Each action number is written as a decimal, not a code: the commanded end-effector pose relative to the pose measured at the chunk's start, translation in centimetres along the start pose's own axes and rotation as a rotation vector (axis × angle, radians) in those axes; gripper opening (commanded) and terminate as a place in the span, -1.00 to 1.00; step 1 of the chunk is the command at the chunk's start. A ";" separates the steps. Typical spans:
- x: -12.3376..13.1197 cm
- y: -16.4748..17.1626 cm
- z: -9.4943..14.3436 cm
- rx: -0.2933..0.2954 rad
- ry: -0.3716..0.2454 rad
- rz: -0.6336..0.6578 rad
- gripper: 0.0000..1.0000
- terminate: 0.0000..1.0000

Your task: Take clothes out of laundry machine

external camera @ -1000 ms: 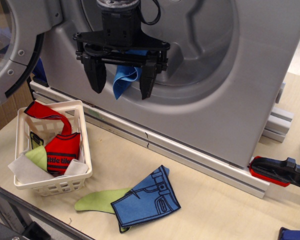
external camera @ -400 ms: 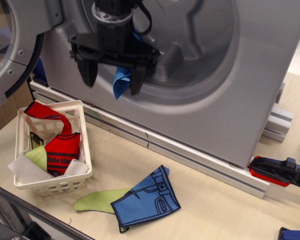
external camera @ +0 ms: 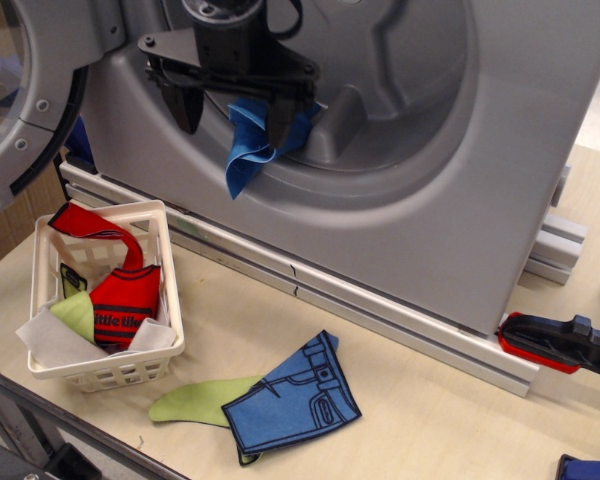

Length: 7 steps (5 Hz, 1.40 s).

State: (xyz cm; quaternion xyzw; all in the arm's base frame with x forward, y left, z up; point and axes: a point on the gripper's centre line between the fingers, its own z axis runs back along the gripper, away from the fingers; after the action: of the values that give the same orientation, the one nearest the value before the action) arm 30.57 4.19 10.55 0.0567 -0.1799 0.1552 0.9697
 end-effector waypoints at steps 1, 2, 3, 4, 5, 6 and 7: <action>3.9 0.0 -2.8 0.019 -0.026 0.001 1.00 -1.00; 4.2 -0.6 -5.0 -0.013 0.001 -0.025 1.00 -1.00; 4.4 -1.0 -5.9 0.002 0.035 -0.050 1.00 -1.00; 4.3 -0.7 -6.6 0.005 0.060 -0.018 1.00 -1.00; 4.1 -0.8 -6.8 0.052 0.082 -0.023 -1.00 -1.00; 3.9 -0.4 -6.4 0.066 0.062 0.004 -1.00 -1.00; 4.2 0.3 -5.5 0.098 0.030 0.035 -1.00 -1.00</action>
State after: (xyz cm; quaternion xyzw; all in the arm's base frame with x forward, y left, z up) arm 35.24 6.38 4.55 0.1014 -0.1221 0.1802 0.9707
